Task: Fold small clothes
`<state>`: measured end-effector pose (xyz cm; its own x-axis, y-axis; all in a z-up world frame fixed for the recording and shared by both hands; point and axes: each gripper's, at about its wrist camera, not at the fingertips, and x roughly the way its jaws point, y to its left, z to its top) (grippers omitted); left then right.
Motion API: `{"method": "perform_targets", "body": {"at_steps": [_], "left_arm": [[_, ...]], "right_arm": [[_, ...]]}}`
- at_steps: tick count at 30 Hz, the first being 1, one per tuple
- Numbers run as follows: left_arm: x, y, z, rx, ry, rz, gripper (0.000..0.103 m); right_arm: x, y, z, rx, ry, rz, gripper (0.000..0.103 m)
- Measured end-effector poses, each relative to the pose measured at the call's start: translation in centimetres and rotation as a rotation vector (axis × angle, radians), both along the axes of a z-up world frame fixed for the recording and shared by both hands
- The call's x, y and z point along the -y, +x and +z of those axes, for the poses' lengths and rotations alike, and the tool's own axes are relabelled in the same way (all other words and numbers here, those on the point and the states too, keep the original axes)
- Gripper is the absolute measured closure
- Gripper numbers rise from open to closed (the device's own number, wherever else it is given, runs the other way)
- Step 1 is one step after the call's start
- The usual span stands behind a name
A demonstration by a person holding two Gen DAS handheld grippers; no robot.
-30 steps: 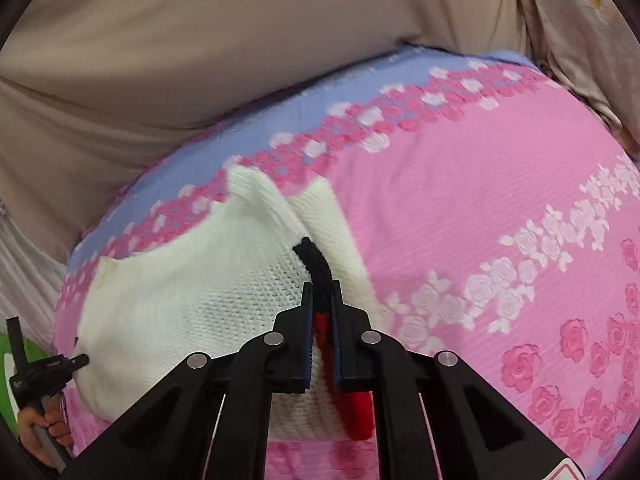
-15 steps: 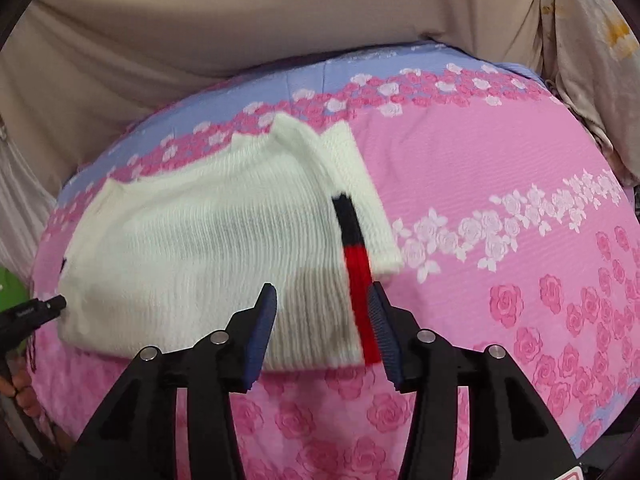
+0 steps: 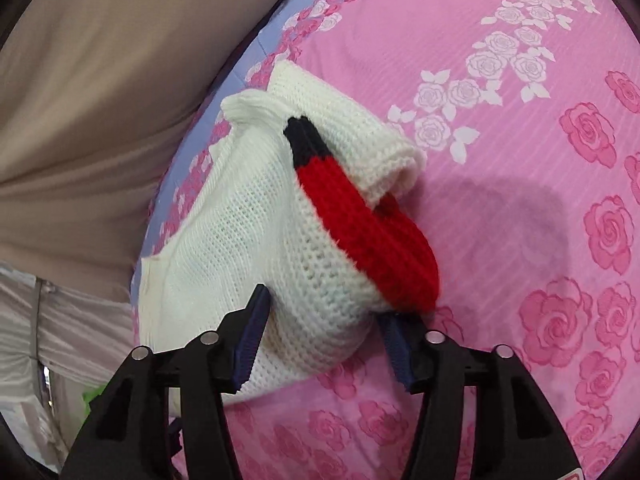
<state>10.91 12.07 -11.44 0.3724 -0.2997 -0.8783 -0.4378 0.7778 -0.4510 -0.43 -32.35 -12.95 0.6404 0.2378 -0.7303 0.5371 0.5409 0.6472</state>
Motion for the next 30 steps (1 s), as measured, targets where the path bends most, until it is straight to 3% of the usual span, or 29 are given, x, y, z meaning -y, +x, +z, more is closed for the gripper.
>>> {"method": "perform_targets", "body": {"at_steps": [1,3,6,9,14,17,19,22,23,25,26,28,30], "left_arm": [[-0.1,0.1,0.1,0.000,-0.013,-0.021,0.081],[0.0,0.4,1.2,-0.002,0.008,-0.045,0.090],[-0.4,-0.9,3.5,0.011,0.035,-0.095,0.091],[-1.3,-3.9,4.4,-0.035,0.052,-0.151,0.092],[-2.3,-10.7,1.3,-0.177,0.117,-0.195,0.090],[-1.7,-12.4,1.2,-0.153,0.174,-0.220,0.079],[-1.8,-12.2,3.7,-0.095,0.236,-0.191,0.072],[-1.4,-10.8,8.1,0.050,0.316,-0.190,0.061],[-0.9,-10.0,9.3,0.099,0.346,-0.206,0.053],[0.6,-7.9,10.8,0.181,0.382,-0.262,0.040],[1.4,-6.6,10.6,0.202,0.388,-0.291,0.034],[3.7,-4.3,9.5,0.203,0.360,-0.365,0.032],[5.7,-1.6,6.7,0.150,0.352,-0.412,0.032]], "right_arm": [[0.2,0.3,0.4,0.010,0.002,-0.006,0.092],[0.6,0.1,2.2,0.038,-0.012,-0.026,0.094],[0.9,-1.6,5.4,0.046,-0.103,0.016,0.095],[0.6,-5.2,6.8,-0.008,-0.198,0.081,0.095],[-0.2,-13.4,3.1,-0.174,-0.183,0.139,0.094],[-0.6,-15.3,0.9,-0.244,-0.152,0.150,0.089],[0.3,-15.8,2.4,-0.213,-0.169,0.101,0.086],[1.6,-15.5,6.3,-0.185,-0.346,0.050,0.067],[1.9,-14.9,7.4,-0.162,-0.408,0.054,0.059],[2.2,-12.5,8.6,-0.111,-0.454,0.105,0.056],[2.2,-10.7,8.8,-0.099,-0.464,0.138,0.055],[1.7,-6.9,8.1,-0.096,-0.458,0.203,0.052],[0.7,-2.8,6.8,-0.088,-0.481,0.256,0.049]]}}
